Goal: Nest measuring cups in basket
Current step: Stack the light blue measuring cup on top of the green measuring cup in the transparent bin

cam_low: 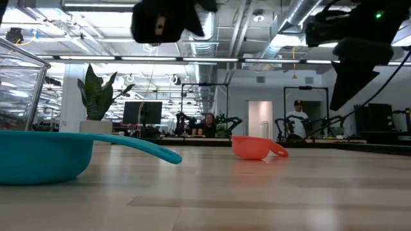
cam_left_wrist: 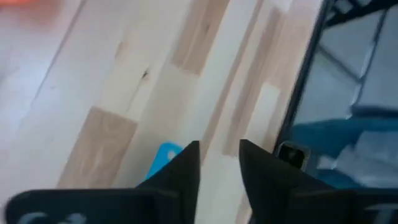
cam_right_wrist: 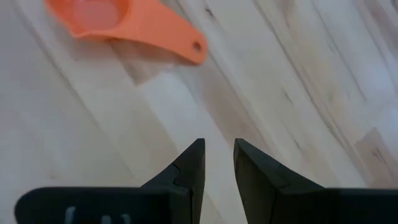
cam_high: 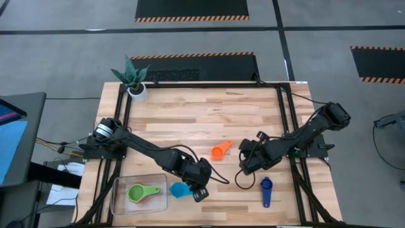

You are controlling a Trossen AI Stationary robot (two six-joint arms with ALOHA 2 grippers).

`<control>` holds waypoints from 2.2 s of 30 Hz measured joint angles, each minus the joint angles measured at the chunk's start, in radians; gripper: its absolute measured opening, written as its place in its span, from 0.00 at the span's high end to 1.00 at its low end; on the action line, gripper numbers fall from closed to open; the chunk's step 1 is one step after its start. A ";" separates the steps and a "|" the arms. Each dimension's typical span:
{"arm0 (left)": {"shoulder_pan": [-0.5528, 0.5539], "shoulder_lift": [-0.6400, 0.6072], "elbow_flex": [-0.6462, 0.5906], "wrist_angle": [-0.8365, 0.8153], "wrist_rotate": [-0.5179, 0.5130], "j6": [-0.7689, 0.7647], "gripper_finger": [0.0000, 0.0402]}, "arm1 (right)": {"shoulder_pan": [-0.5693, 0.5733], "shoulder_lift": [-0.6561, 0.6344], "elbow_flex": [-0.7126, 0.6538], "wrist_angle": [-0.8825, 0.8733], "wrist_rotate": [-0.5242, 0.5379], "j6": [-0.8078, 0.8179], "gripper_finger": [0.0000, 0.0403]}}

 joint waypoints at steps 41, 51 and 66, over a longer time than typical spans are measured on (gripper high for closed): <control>-0.049 0.167 -0.001 -0.383 -0.054 0.557 0.38 | 0.034 -0.001 0.000 0.023 0.007 -0.008 0.73; -0.049 0.167 -0.016 -0.335 -0.054 0.608 0.38 | 0.034 -0.001 0.000 0.020 0.007 -0.008 0.73; -0.047 0.167 -0.047 -0.254 -0.081 0.613 0.38 | 0.034 -0.001 0.000 0.022 0.007 -0.007 0.73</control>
